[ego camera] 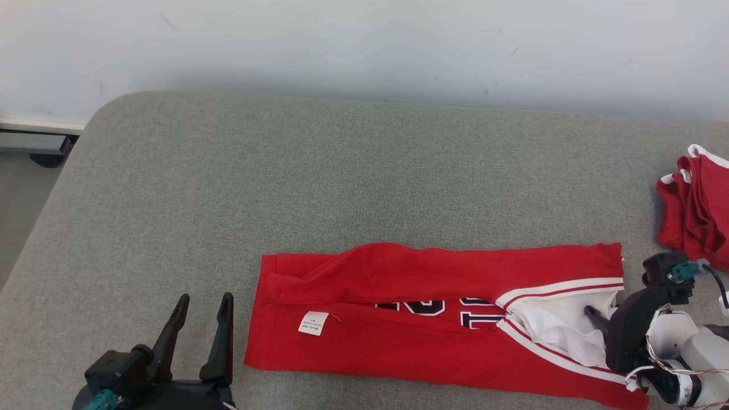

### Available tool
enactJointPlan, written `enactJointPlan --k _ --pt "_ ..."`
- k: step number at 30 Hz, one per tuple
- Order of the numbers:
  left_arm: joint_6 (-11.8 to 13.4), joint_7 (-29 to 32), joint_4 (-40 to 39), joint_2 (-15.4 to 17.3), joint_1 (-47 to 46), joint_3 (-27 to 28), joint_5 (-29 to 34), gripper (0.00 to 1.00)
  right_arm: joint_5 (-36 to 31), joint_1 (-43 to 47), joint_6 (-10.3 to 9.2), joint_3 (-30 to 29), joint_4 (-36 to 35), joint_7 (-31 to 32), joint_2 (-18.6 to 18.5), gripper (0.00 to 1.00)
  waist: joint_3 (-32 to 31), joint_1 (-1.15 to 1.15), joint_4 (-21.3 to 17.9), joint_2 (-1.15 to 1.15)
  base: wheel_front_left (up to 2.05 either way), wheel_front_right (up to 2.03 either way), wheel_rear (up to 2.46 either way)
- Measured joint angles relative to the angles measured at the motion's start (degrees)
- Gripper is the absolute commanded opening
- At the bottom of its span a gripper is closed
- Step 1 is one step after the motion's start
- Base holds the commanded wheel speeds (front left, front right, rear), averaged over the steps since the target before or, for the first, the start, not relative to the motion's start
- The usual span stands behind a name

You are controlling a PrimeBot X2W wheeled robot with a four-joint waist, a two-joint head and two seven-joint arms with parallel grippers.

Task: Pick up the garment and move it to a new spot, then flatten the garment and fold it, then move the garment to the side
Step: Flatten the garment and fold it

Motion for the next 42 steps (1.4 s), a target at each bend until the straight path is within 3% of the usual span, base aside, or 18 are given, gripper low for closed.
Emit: enactJointPlan --k 1,10,20,24,27,30,37,42 --pt "0.0 0.2 0.0 0.0 0.0 0.2 0.1 1.00 0.0 -0.3 -0.01 0.1 0.2 0.0 0.1 0.00 0.1 0.00 0.0 0.00 0.00 0.00 0.00" --pt "0.0 0.8 0.1 -0.8 0.5 1.9 0.7 1.00 0.0 -2.0 0.30 0.3 0.9 1.0 0.5 0.00 0.1 0.00 -0.9 0.00 0.00 0.00 0.00" --pt "0.0 1.2 0.2 -1.6 1.6 3.2 1.3 1.00 -0.3 -3.1 2.26 -1.0 -0.5 0.9 -3.2 0.00 -0.4 0.00 -3.2 0.00 0.00 0.00 0.00" --pt "0.0 1.8 0.4 -1.9 1.7 3.2 2.2 1.00 5.6 -3.0 5.45 -3.7 -4.1 1.1 -2.6 0.00 -0.9 0.00 -4.0 0.00 0.00 0.00 0.00" --pt "0.0 2.0 0.5 -2.2 2.5 3.2 2.4 1.00 11.7 -2.7 9.48 -5.8 -8.9 3.6 -2.1 0.00 -1.6 0.00 -4.7 0.00 0.00 0.00 0.00" --pt "0.0 2.3 0.9 -2.5 2.7 3.2 2.6 1.00 16.0 -1.6 11.28 -6.8 -12.1 5.8 -1.9 0.00 -2.2 0.00 -5.0 0.00 0.00 0.00 0.00" --pt "0.0 3.3 1.2 -3.5 2.7 1.7 2.7 1.00 22.7 0.8 11.27 -7.7 -19.0 10.3 -1.1 0.00 -3.6 0.00 -4.9 0.00 0.00 0.00 0.00" --pt "0.0 4.1 1.2 -3.8 2.6 0.9 2.8 1.00 25.1 1.2 9.83 -7.7 -22.7 11.6 1.6 0.00 -3.9 0.00 -3.8 0.00 0.00 0.00 0.00"
